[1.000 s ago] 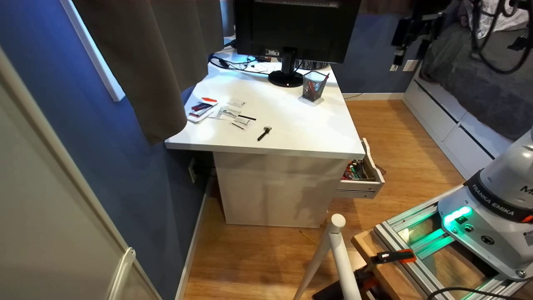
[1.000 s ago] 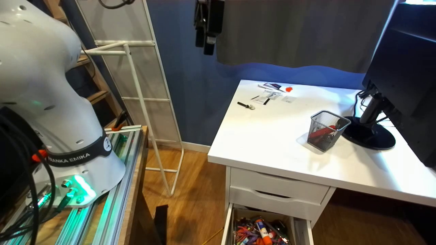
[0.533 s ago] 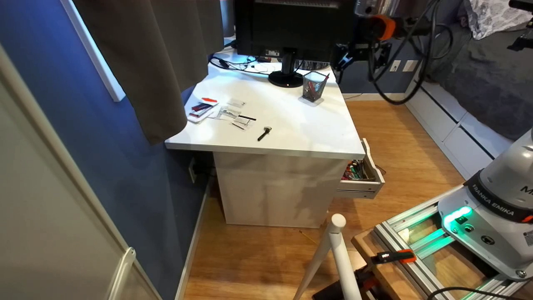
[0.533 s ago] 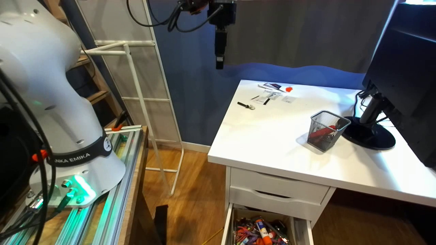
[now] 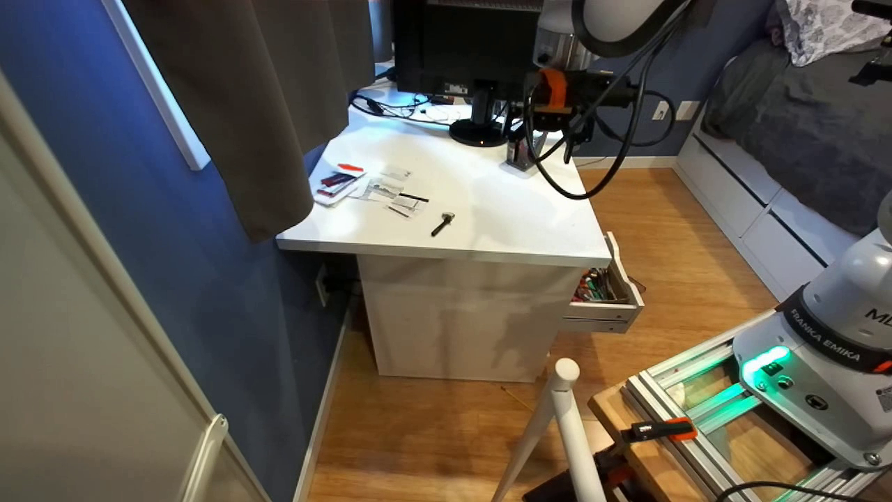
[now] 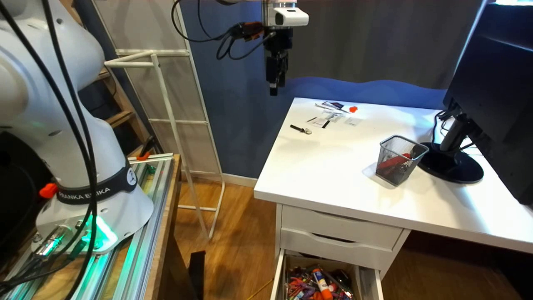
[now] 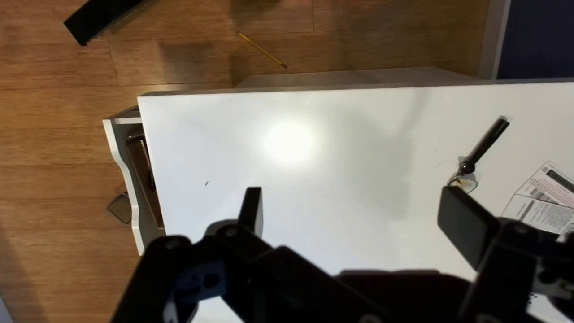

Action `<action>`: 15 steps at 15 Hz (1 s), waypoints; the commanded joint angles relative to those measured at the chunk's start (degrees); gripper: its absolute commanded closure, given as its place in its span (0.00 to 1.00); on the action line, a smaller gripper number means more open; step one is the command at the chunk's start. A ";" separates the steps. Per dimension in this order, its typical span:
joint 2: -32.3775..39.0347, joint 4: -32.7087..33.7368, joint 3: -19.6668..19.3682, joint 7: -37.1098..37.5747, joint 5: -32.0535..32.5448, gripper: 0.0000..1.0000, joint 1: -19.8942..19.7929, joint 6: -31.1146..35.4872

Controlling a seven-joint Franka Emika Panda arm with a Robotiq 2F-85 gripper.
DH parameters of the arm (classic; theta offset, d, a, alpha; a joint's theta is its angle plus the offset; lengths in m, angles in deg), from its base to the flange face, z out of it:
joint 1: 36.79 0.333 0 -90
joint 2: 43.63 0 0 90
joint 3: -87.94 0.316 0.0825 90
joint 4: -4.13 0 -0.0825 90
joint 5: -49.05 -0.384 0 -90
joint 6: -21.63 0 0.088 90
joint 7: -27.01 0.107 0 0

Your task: Place the keychain in the penholder

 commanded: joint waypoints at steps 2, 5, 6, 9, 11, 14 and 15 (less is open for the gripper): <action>0.35 0.31 -5.48 0.44 0.74 0.00 5.23 -0.13; 0.36 0.38 -5.47 0.47 0.76 0.00 5.23 -0.13; 1.63 0.90 -5.18 4.14 2.38 0.00 4.82 0.71; 6.17 2.48 -7.12 9.20 5.35 0.00 7.83 3.03; 9.64 3.76 -8.56 12.95 6.55 0.00 10.32 4.32; 15.21 6.51 -11.24 17.53 8.00 0.00 14.04 8.28; 16.90 7.49 -12.27 18.34 8.19 0.00 15.19 9.57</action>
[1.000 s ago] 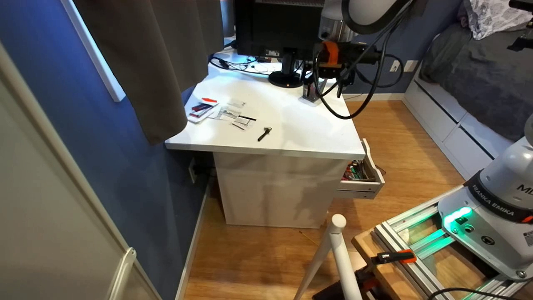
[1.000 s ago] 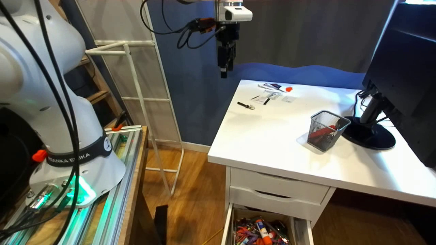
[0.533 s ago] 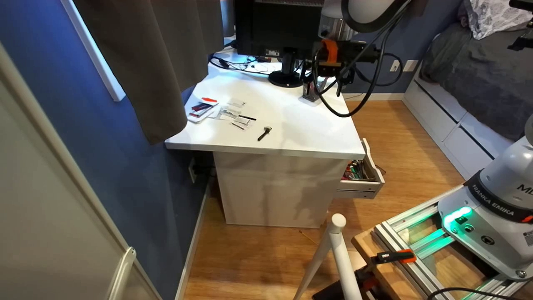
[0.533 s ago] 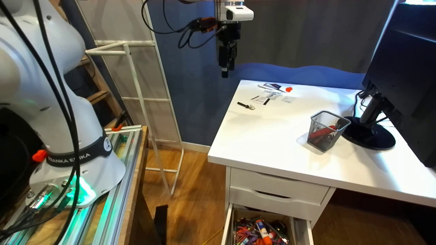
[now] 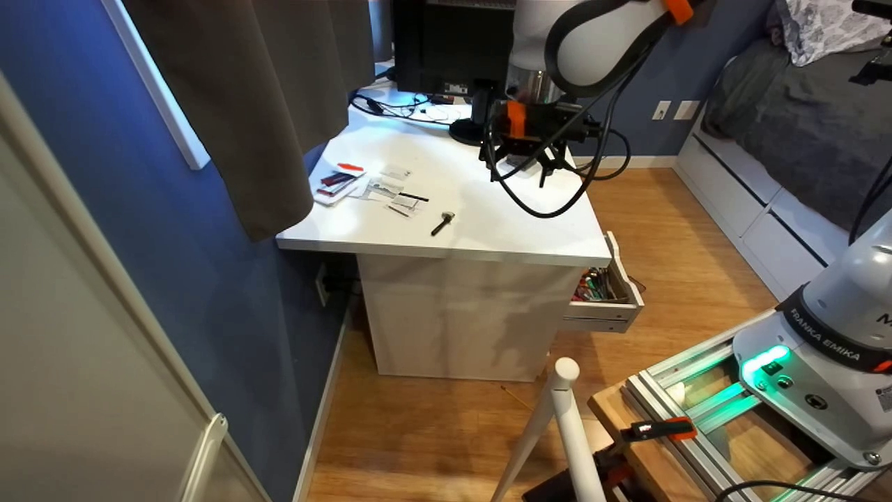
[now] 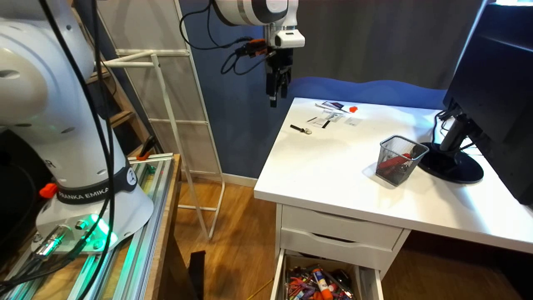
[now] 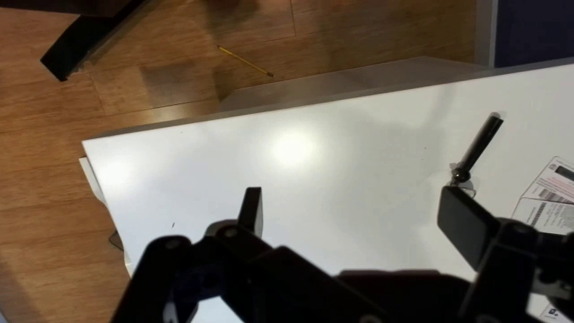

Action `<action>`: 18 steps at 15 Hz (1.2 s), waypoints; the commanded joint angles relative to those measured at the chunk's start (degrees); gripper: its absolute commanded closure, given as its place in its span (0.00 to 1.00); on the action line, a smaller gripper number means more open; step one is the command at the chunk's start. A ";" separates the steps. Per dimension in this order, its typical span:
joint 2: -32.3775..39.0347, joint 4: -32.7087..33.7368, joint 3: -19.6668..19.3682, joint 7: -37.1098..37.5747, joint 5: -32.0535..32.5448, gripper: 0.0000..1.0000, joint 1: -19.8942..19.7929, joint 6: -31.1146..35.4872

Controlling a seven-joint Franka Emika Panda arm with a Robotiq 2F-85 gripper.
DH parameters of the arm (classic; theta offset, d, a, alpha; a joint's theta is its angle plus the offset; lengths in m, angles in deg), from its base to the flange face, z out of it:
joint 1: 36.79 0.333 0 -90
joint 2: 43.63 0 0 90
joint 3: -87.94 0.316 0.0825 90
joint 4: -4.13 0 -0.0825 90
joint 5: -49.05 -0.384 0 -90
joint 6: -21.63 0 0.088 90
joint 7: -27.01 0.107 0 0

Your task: Place the keychain in the penholder

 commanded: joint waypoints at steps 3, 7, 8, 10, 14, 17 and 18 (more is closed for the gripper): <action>11.37 8.20 -6.37 4.60 1.86 0.00 6.69 5.82; 18.50 14.72 -9.85 3.87 1.12 0.00 10.53 7.77; 20.20 16.34 -10.96 4.42 1.54 0.00 11.67 8.05; 23.05 19.01 -12.45 4.18 1.14 0.00 13.45 8.41; 28.00 23.52 -14.98 4.17 0.53 0.00 16.49 9.33; 30.36 25.61 -16.19 4.16 0.13 0.00 17.79 9.74; 31.00 26.05 -16.36 4.12 -0.15 0.05 18.03 9.87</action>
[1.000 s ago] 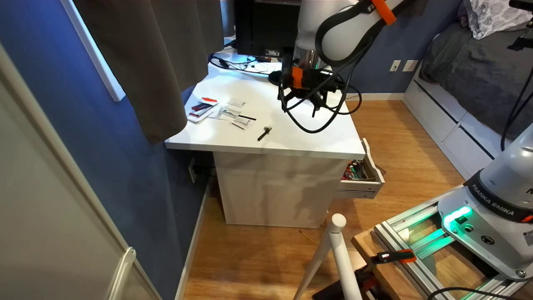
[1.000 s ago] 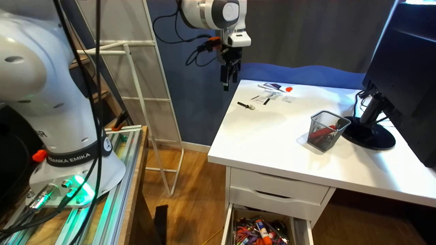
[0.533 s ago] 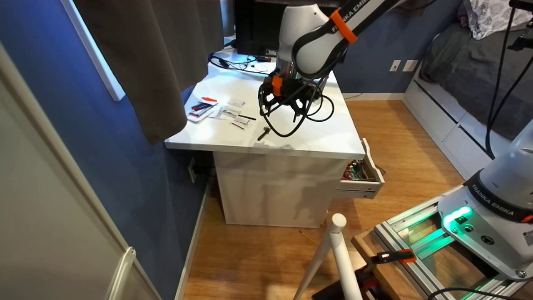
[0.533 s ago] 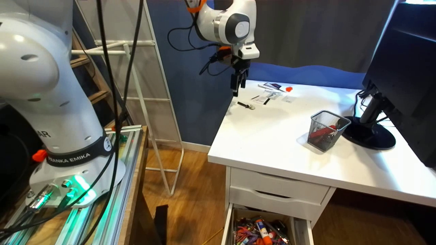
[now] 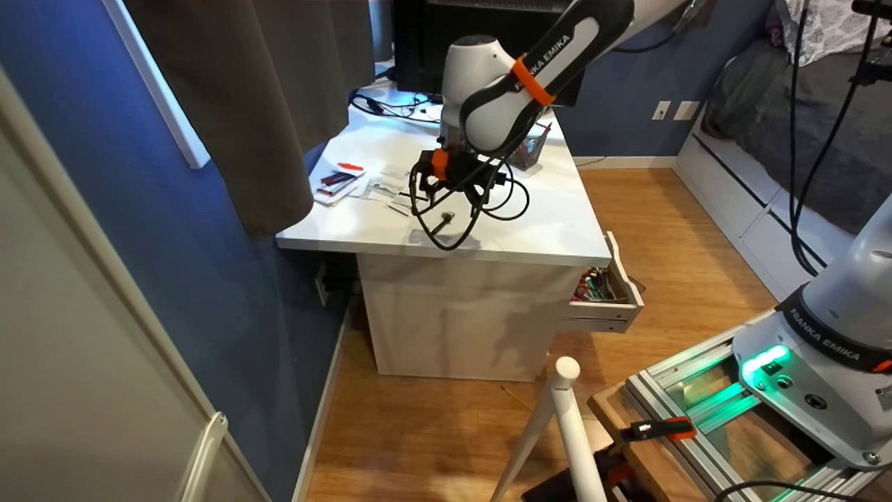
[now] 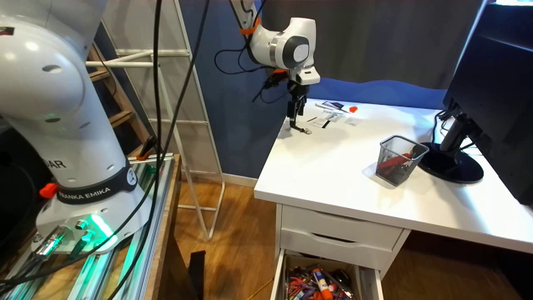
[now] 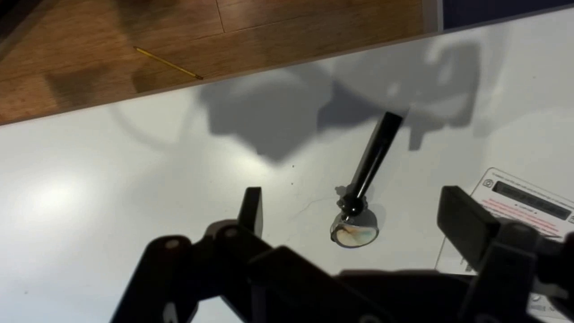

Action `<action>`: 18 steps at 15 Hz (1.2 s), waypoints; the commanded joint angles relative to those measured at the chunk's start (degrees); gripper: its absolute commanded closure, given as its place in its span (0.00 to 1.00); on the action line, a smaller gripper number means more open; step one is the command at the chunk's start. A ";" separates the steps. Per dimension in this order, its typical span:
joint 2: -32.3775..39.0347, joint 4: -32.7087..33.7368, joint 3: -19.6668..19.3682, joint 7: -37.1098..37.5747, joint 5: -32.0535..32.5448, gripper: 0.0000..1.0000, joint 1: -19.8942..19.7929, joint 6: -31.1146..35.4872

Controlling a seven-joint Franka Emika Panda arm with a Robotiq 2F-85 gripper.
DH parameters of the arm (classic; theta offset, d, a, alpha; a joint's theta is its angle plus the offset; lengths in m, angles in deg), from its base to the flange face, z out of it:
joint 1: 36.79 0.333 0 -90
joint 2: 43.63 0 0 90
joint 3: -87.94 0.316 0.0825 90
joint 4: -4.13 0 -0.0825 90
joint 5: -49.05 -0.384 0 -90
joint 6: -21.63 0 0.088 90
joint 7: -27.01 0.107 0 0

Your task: Place the keychain in the penholder

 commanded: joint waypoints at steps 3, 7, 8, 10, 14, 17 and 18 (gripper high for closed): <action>4.24 4.29 -2.18 1.33 -0.84 0.20 2.46 1.06; 5.50 5.41 -2.59 1.14 -0.86 0.39 2.91 0.88; 5.79 5.63 -2.75 1.14 -0.75 0.40 3.05 1.02; 6.24 5.97 -2.82 1.05 -0.74 0.41 3.22 0.99; 6.72 6.33 -3.19 1.19 -0.75 0.56 3.63 0.88; 6.61 6.32 -3.51 1.09 -0.52 0.82 3.79 0.46; 6.48 6.11 -3.64 1.03 -0.42 0.92 3.77 0.38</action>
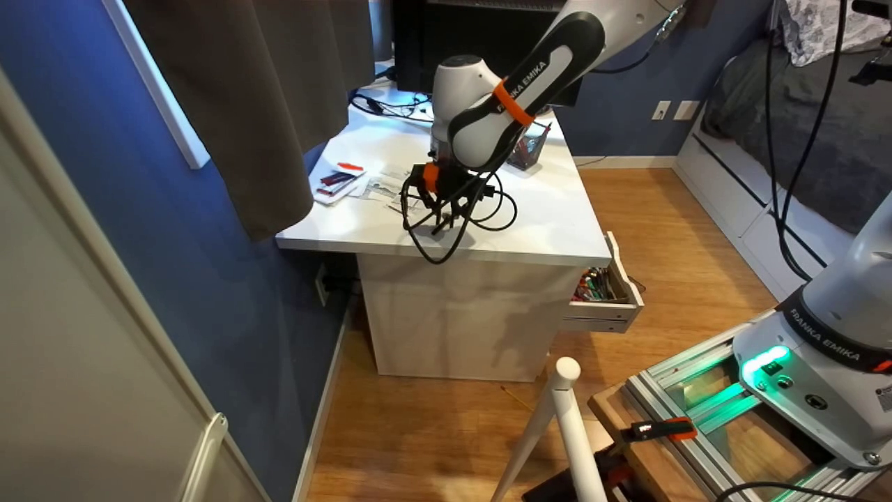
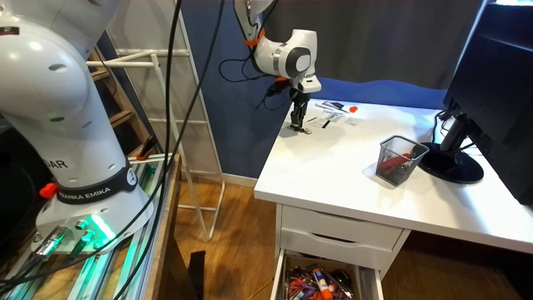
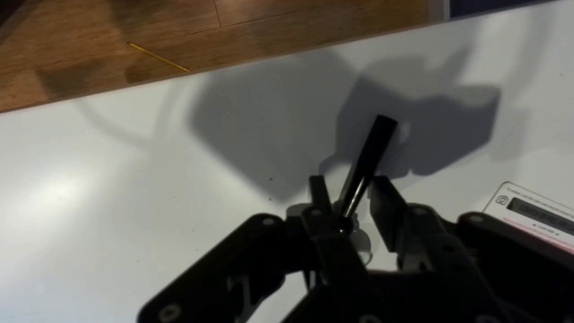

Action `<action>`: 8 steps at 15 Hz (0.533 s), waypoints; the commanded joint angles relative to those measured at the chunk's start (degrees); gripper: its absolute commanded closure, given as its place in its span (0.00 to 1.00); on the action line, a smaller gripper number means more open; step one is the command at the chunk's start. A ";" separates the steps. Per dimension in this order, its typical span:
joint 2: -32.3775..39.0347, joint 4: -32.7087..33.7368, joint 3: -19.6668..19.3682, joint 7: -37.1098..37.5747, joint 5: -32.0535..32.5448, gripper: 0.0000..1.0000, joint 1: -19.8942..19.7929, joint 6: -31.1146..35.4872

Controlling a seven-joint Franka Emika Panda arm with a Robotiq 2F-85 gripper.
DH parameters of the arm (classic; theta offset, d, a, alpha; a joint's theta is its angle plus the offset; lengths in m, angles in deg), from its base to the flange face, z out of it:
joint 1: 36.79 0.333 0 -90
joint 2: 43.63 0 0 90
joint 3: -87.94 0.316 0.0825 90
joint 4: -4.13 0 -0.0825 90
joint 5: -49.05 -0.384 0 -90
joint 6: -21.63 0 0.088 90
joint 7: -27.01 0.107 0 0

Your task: Place the keychain in the penholder

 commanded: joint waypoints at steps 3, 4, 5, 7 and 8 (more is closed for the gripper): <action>0.37 0.49 -1.71 0.13 -0.04 1.00 1.05 -0.46; -0.07 0.05 -1.63 -0.16 -0.30 0.98 0.67 -0.41; -0.45 -0.25 -1.64 -0.36 -0.42 0.97 0.43 -0.33; -2.29 -1.21 -2.18 -0.30 -0.16 0.97 0.29 -0.47; -3.92 -1.85 -3.07 0.11 0.65 0.97 0.69 -0.88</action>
